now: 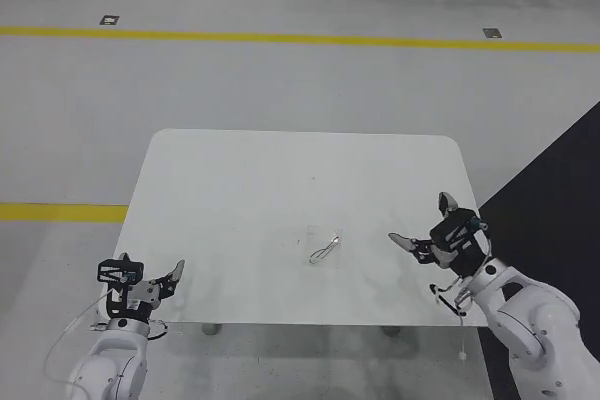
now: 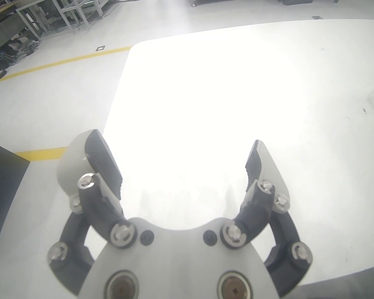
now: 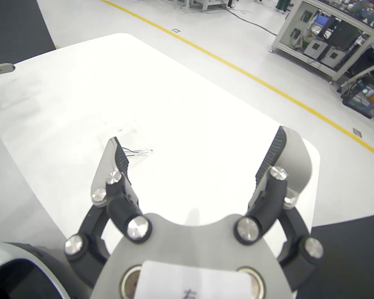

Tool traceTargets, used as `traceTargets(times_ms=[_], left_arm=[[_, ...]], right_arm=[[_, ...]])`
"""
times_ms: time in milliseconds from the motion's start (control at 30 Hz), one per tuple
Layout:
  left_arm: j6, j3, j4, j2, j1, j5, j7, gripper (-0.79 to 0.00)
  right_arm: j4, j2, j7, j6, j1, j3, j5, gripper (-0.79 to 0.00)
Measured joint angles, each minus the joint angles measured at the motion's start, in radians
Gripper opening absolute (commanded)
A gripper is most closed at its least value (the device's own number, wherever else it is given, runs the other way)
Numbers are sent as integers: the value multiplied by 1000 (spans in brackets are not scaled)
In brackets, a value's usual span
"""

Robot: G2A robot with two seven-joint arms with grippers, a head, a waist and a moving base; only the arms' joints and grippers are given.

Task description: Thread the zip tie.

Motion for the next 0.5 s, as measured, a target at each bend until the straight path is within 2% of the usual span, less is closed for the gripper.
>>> traceTargets(times_ms=[167,233,500], left_arm=[[0,0,0,0,0,0,0,0],[0,0,0,0,0,0,0,0],[0,0,0,0,0,0,0,0]], right_arm=[[142,12,196,-126,198,-11,165,0],[170,14,246,-123,253,-11,213,0],[170,13,247,-101,255,-10,213,0]])
